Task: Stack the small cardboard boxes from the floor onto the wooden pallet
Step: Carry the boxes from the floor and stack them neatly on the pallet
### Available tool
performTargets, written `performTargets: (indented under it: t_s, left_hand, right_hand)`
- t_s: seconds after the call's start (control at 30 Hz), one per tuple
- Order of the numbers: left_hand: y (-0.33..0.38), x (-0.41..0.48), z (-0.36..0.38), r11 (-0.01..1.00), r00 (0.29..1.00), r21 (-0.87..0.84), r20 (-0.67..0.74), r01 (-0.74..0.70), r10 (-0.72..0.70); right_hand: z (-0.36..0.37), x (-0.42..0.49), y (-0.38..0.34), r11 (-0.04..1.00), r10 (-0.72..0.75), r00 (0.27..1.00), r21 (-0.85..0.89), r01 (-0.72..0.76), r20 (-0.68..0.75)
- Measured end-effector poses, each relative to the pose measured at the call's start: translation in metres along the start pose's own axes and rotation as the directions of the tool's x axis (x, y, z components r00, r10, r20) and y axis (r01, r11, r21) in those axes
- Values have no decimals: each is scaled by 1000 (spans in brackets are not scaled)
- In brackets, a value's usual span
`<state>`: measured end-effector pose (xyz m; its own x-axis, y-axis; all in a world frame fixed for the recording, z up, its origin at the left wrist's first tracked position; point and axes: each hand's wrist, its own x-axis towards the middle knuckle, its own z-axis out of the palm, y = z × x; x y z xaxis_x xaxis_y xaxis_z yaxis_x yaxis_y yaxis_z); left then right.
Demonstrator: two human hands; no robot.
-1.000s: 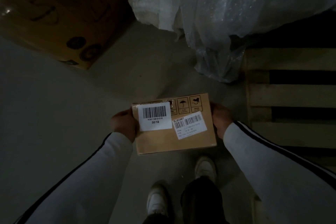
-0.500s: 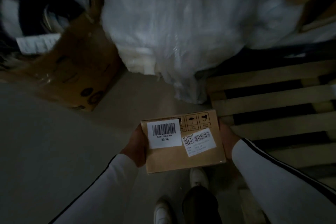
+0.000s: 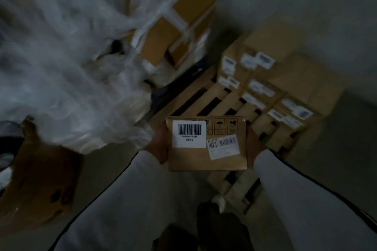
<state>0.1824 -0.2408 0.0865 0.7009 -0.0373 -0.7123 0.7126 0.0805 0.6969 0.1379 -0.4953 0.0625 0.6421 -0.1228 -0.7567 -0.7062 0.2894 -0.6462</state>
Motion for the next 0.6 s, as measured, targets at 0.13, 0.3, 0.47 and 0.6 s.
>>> performTargets:
  t_s: [0.13,0.3,0.47,0.6]
  left_hand:
    - [29,3,77,994,988,68,138,-81,71]
    - [81,-18,184,985,902,119,428,-126,64]
    - [127,-5,255,943,779,146,608,-299,153]
    - [165,30,307,917,759,217,638,-336,127]
  right_hand:
    - [-67,-36,-39,982,-14,994,185,34,-113]
    - [-137,-57,-77,948,-70,960,282,149,-272]
    - [-185,-54,-112,898,-129,937,363,249,-325]
    - [-211,-29,-147,840,-175,896,413,351,-407]
